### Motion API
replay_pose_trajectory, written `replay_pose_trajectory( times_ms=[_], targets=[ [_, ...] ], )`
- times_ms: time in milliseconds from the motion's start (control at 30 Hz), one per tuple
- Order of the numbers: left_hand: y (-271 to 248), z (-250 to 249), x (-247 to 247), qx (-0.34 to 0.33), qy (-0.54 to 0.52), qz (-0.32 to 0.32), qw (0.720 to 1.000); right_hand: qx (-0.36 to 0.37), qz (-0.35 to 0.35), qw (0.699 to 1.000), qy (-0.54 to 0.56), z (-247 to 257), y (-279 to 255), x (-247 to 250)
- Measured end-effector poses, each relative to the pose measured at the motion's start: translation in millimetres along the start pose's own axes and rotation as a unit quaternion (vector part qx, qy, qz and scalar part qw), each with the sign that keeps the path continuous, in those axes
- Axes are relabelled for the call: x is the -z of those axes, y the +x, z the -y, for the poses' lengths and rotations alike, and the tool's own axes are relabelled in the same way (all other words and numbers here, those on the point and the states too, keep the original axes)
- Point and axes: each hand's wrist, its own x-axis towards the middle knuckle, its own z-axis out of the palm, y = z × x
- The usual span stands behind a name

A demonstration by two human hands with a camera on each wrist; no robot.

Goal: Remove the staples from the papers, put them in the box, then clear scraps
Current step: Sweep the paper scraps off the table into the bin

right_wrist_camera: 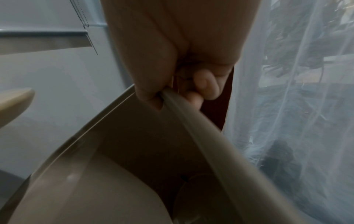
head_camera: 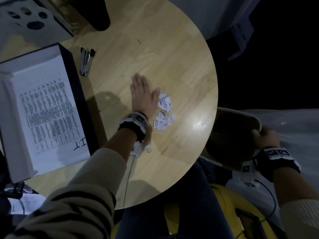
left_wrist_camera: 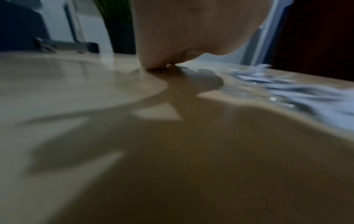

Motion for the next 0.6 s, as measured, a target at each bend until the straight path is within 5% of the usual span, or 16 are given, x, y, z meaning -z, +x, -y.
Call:
replay_pose_trajectory(
  times_ms=[167, 233, 367, 467, 600],
  targets=[
    [-46.3, -36.6, -20.5, -0.123, -0.027, 0.106, 0.986, 0.002, -0.010, 1.000, 0.014, 3.7, -2.2, 1.1],
    [-54.9, -26.9, -9.9, -0.136, -0.082, 0.079, 0.984, 0.002, -0.007, 1.000, 0.020, 2.6, -2.4, 1.0],
    [-84.4, 30.7, 7.1, -0.043, -0.169, -0.104, 0.979, 0.000, -0.007, 1.000, 0.013, 1.0, -2.8, -0.6],
    [-115.4, 52.9, -4.1, 0.029, -0.154, -0.086, 0.984, 0.005, -0.008, 1.000, -0.007, 4.7, -4.9, -4.6],
    [-129.3, 29.1, -34.6, 0.009, -0.072, -0.025, 0.997, 0.009, -0.001, 1.000, -0.019, 6.8, -9.4, -8.0]
  ],
)
